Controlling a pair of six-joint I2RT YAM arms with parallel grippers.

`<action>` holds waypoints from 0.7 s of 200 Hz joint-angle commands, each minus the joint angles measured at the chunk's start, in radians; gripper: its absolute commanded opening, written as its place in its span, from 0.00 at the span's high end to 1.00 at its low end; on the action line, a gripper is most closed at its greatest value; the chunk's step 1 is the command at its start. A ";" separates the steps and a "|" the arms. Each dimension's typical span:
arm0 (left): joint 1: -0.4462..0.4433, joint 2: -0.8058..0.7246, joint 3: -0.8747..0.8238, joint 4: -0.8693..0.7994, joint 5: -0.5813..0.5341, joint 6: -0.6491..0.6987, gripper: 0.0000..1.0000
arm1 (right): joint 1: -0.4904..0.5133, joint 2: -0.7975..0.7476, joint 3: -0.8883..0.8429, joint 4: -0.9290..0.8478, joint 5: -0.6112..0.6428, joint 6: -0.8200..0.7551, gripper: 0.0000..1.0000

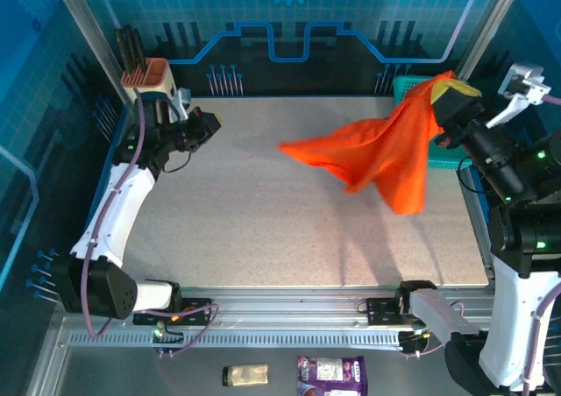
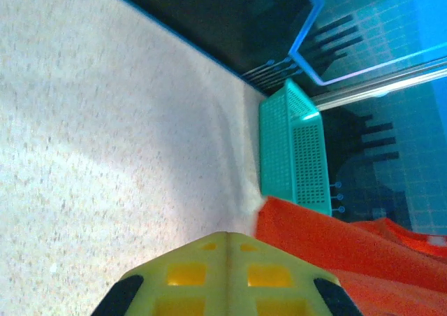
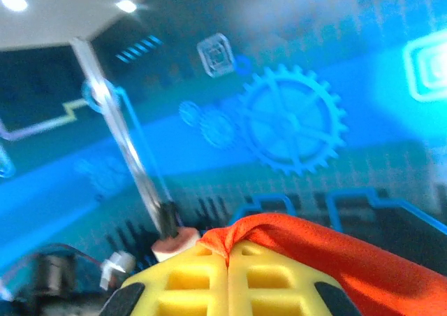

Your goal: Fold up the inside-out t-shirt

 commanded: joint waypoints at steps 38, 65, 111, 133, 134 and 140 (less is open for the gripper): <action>-0.054 0.043 0.039 0.049 0.093 -0.013 0.98 | 0.012 0.049 -0.154 0.188 -0.111 0.137 1.00; -0.145 0.050 0.004 0.041 0.074 0.011 0.88 | 0.102 0.071 -0.170 0.192 -0.064 0.121 1.00; -0.188 -0.002 -0.052 -0.013 -0.013 0.044 0.84 | 0.275 0.141 -0.027 0.137 0.036 0.015 1.00; -0.187 -0.049 -0.026 -0.106 -0.091 0.096 0.81 | 0.301 0.140 -0.015 0.103 0.082 -0.019 1.00; -0.187 -0.050 -0.024 -0.108 -0.091 0.100 0.81 | 0.301 0.139 -0.016 0.101 0.085 -0.020 1.00; -0.185 -0.063 -0.019 -0.135 -0.116 0.111 0.81 | 0.304 0.132 -0.028 0.085 0.103 -0.027 1.00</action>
